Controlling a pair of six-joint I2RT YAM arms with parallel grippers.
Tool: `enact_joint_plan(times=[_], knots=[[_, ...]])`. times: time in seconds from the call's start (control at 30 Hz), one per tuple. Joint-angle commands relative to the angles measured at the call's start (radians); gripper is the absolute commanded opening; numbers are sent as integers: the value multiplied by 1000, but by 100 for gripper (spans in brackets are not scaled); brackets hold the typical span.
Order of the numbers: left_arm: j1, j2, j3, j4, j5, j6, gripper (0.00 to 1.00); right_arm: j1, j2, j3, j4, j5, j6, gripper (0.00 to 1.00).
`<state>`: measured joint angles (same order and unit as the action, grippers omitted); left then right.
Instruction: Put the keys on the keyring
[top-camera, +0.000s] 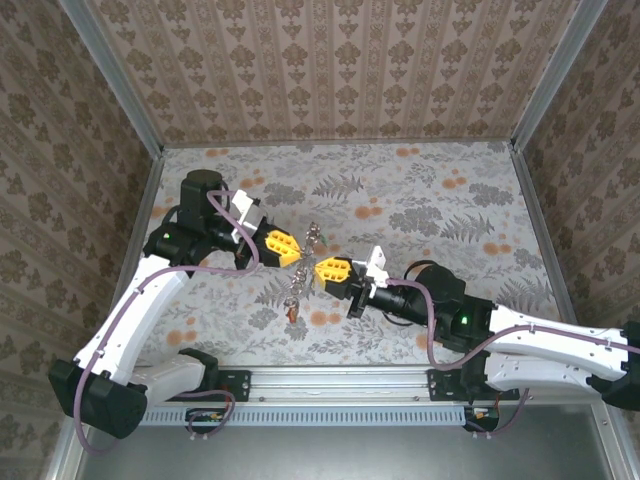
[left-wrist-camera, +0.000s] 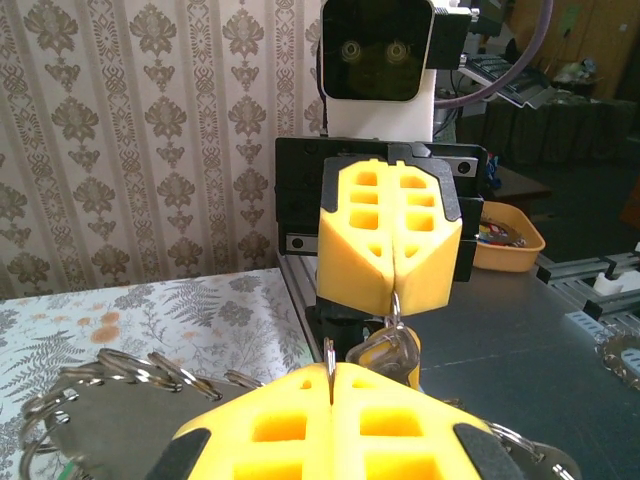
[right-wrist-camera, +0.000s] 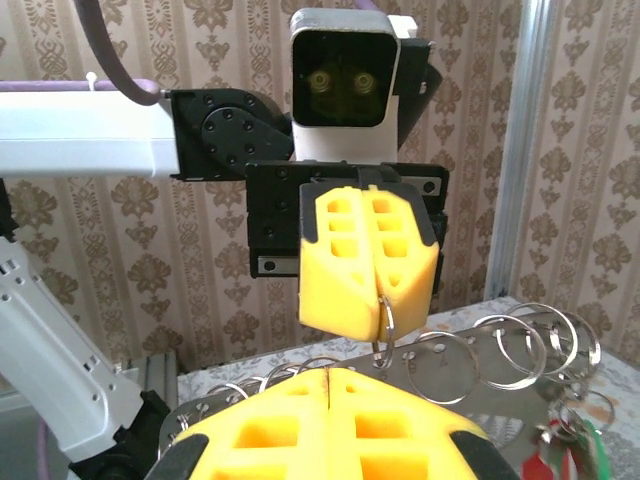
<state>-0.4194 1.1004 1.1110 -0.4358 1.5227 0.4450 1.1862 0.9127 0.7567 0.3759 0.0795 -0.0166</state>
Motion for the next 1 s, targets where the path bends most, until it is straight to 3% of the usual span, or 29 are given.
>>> enact_joint_plan(times=[0.0,0.97], knots=[[9,-3,12,-11,57,35,0,7,-6,-11,79,83,-23,0],[22,-21,17,-20,67,39,0,-20,51,1,124,100,-33,0]])
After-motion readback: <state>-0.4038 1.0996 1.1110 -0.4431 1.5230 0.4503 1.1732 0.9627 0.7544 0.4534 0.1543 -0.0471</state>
